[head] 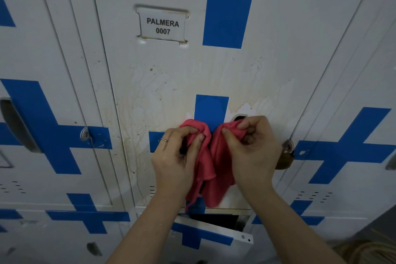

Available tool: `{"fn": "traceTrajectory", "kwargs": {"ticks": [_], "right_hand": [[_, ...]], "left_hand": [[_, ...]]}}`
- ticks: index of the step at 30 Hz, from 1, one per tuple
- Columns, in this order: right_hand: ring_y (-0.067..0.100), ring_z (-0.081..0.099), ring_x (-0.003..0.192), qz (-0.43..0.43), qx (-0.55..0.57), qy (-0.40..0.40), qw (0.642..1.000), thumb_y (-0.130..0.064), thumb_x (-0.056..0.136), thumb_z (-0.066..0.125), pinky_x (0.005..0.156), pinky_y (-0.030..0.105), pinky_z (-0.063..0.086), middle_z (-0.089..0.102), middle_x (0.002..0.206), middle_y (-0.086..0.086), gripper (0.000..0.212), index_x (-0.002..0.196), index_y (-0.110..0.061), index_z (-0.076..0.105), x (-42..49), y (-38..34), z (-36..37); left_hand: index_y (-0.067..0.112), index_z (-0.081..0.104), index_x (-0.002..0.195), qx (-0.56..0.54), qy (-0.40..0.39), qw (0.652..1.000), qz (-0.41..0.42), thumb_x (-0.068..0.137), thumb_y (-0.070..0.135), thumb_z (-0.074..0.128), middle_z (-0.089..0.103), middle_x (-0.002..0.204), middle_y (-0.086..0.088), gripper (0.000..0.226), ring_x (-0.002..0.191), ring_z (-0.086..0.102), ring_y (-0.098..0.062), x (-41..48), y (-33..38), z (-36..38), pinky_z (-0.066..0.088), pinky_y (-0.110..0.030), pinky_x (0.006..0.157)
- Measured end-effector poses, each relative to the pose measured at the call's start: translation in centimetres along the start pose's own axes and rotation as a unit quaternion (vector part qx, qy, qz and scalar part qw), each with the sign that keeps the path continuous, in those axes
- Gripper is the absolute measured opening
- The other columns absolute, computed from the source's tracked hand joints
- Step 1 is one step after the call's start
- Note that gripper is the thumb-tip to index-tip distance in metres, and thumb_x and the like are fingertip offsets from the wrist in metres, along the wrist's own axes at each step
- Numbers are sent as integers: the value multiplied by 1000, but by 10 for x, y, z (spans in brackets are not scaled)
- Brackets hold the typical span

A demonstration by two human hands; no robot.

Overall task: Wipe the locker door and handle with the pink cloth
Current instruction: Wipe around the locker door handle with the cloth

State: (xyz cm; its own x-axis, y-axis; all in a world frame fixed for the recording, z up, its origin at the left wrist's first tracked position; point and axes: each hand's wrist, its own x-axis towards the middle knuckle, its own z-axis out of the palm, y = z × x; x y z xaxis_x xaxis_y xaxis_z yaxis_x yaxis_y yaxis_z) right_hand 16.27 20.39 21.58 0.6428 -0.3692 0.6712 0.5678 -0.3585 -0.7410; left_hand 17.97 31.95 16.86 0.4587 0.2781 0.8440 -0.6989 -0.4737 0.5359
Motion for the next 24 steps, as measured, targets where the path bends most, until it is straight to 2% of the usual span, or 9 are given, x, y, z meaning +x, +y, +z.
{"fn": "traceTrajectory", "kwargs": {"ticks": [4, 8, 12, 16, 20, 24], "right_hand": [[1, 53, 58, -4, 22, 56, 998, 2, 68, 74, 58, 11, 45, 52, 64, -11, 42, 69, -29, 46, 12, -3, -1], [3, 53, 58, -13, -5, 23, 1000, 1, 71, 72, 58, 14, 46, 54, 63, -13, 42, 68, -32, 46, 8, -8, 1], [0, 53, 58, -12, 20, 66, 998, 1, 71, 73, 58, 11, 44, 53, 63, -11, 39, 68, -28, 47, 18, -9, -3], [3, 51, 57, -3, -1, 19, 1000, 3, 71, 71, 57, 14, 45, 52, 62, -12, 41, 66, -30, 46, 10, -9, 0], [-3, 50, 55, -4, 15, 76, 997, 0, 70, 73, 55, 9, 43, 51, 63, -13, 38, 67, -27, 46, 27, -15, -8], [0, 50, 55, -20, -14, 16, 1000, 4, 72, 69, 55, 10, 43, 50, 61, -13, 41, 64, -29, 45, 21, -17, -4]], "left_hand": [[10, 66, 92, -11, 4, 1000, -15, 83, 22, 61, 58, 88, 7, 15, 85, 51, 15, -1, 0, 1, 43, -3, 72], [15, 64, 94, -20, 3, 1000, -14, 84, 22, 60, 58, 88, 8, 13, 86, 52, 13, -2, 1, 1, 44, -5, 73], [20, 61, 96, -21, 7, 1000, -22, 84, 23, 60, 58, 89, 9, 12, 86, 52, 13, -2, 2, 1, 44, -5, 74], [19, 62, 97, -16, 6, 1000, -20, 84, 21, 60, 59, 91, 8, 13, 87, 52, 13, -3, 2, 1, 43, -5, 75], [15, 64, 98, -17, 11, 1000, -18, 85, 20, 59, 59, 93, 7, 15, 90, 52, 11, -3, 3, 3, 45, -8, 76], [17, 62, 102, -15, 12, 1000, -20, 86, 25, 57, 59, 96, 4, 19, 94, 51, 11, -5, 9, 4, 44, -8, 82]]}}
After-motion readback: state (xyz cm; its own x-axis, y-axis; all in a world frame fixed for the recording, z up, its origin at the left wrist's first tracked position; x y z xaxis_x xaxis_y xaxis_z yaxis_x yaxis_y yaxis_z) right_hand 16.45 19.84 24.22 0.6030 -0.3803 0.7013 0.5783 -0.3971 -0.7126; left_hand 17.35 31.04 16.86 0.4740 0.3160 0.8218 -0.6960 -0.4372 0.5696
